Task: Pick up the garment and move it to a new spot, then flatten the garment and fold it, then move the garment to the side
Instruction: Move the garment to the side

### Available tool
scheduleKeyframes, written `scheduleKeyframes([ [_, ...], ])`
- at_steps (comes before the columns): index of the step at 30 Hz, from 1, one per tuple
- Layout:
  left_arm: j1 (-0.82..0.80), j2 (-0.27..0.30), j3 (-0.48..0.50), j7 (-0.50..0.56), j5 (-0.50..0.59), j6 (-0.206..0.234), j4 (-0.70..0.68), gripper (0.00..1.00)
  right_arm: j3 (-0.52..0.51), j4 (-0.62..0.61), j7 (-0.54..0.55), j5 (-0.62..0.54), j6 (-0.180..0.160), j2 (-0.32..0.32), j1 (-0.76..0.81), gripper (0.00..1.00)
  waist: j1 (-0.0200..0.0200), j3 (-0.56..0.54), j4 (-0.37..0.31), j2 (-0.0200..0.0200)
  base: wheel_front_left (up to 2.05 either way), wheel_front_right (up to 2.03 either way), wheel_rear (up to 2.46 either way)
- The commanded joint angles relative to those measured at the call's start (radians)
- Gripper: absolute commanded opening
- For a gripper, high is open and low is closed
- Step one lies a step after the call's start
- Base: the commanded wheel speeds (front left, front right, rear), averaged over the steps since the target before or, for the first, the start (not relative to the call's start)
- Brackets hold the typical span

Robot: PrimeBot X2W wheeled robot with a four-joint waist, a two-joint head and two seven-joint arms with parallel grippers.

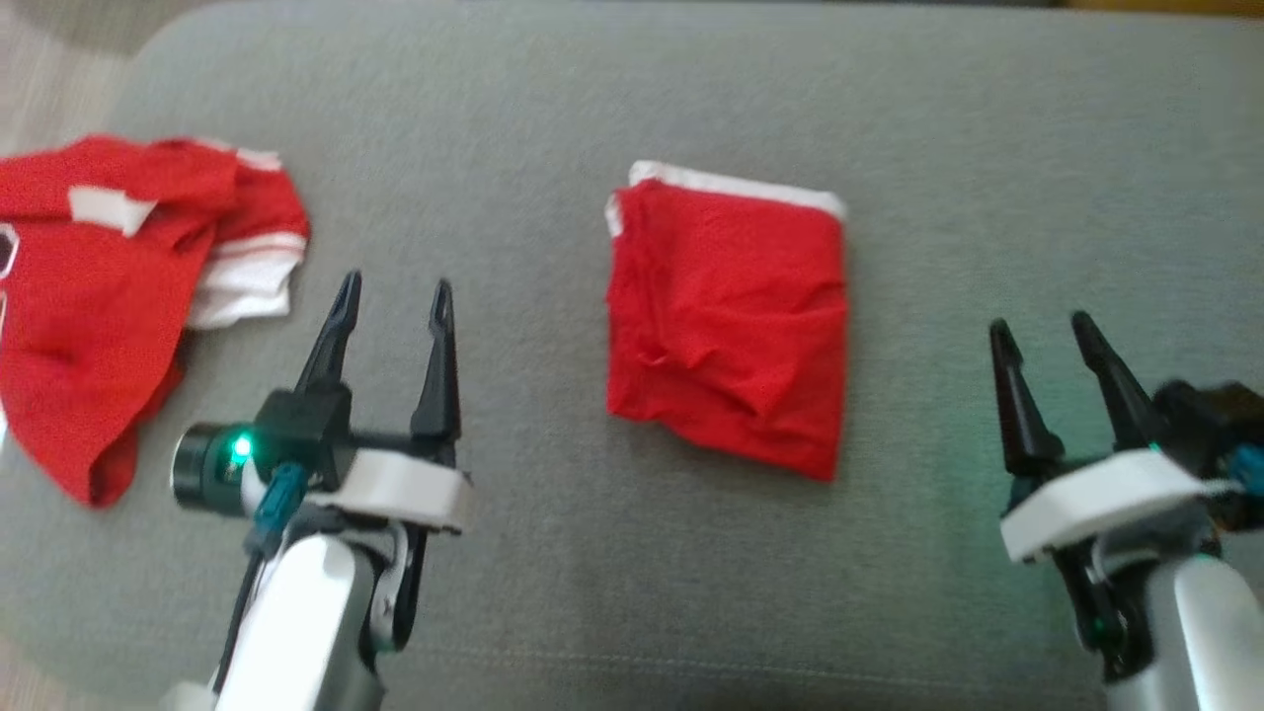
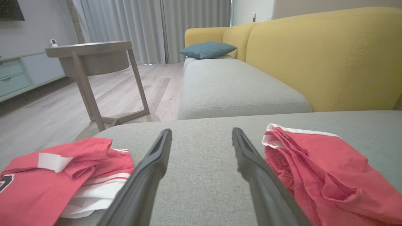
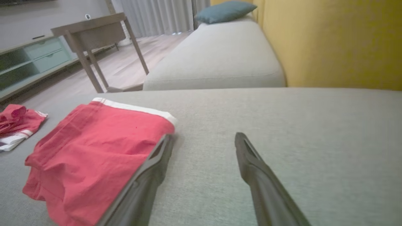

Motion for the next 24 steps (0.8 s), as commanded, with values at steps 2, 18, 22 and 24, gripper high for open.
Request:
scheduleKeyframes([
  [2, -0.065, -0.006, 0.026, -0.015, 0.013, -0.003, -0.023, 1.0, 0.053, 0.009, 0.006, 0.017, 0.007, -0.021, -0.068, 1.0, 0.0, 0.068, 0.062, 0.0, 0.0, 0.0, 0.0],
  [18, -0.129, -0.063, 0.015, -0.022, 0.045, -0.024, -0.032, 1.0, 0.157, 0.304, 0.234, 0.06, 0.007, -0.01, -0.224, 0.69, 0.0, 0.138, 0.137, 0.0, 0.0, 0.0, 0.0],
  [22, -0.125, -0.067, 0.021, -0.022, 0.051, -0.028, -0.032, 1.0, 0.171, 0.289, 0.278, 0.063, 0.007, -0.014, -0.227, 0.0, 0.0, 0.137, 0.129, 0.0, 0.0, 0.0, 0.0],
  [24, -0.124, -0.069, 0.025, -0.022, 0.055, -0.029, -0.031, 1.0, 0.182, 0.27, 0.277, 0.06, 0.007, -0.021, -0.229, 0.0, 0.0, 0.135, 0.121, 0.0, 0.0, 0.0, 0.0],
])
